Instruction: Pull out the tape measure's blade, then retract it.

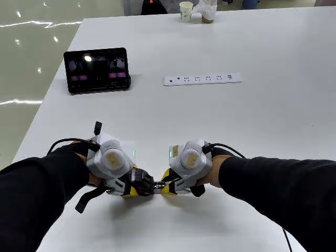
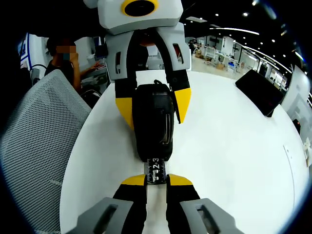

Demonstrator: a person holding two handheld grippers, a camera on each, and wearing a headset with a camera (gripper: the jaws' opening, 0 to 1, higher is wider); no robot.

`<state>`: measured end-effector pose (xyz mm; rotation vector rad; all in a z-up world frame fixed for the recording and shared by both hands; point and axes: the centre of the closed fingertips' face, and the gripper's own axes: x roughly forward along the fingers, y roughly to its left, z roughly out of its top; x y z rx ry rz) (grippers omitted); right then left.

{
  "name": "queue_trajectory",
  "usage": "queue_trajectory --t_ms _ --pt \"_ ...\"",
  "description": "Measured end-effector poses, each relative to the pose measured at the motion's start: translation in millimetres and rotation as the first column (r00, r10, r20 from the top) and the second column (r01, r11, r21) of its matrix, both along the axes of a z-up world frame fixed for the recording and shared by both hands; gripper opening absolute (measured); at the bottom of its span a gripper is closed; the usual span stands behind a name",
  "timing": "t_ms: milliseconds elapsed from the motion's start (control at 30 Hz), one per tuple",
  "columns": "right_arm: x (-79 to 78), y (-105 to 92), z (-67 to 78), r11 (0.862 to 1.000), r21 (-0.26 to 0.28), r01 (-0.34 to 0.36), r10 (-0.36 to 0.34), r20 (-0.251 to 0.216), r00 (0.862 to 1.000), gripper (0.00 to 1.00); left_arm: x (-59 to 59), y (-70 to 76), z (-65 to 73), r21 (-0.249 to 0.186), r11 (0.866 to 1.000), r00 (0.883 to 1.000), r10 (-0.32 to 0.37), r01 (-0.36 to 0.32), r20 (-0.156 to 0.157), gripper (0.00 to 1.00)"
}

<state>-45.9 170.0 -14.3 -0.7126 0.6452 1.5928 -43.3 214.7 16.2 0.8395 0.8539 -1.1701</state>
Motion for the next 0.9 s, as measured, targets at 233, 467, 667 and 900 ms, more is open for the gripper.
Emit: queue_trajectory --t_ms 233,467,667,900 --pt "0.2 -1.2 0.0 1.000 -0.003 0.004 -0.004 -0.004 1.000 0.11 -0.2 -0.3 0.0 0.003 1.000 1.000 -0.006 0.006 0.003 0.31" --pt "0.7 -6.2 0.0 1.000 -0.010 0.002 -0.002 -0.007 1.000 0.11 -0.8 -0.4 -0.3 0.005 1.000 1.000 -0.010 0.010 0.000 0.31" --pt "1.6 -10.8 0.2 1.000 -0.014 0.006 -0.006 -0.010 1.000 0.11 -0.7 -0.4 -0.3 0.006 1.000 1.000 -0.009 0.009 0.001 0.31" --pt "1.8 -17.5 0.2 1.000 -0.020 0.003 -0.003 -0.011 1.000 0.11 -0.7 -0.4 -0.4 0.006 1.000 1.000 -0.007 0.007 0.001 0.31"
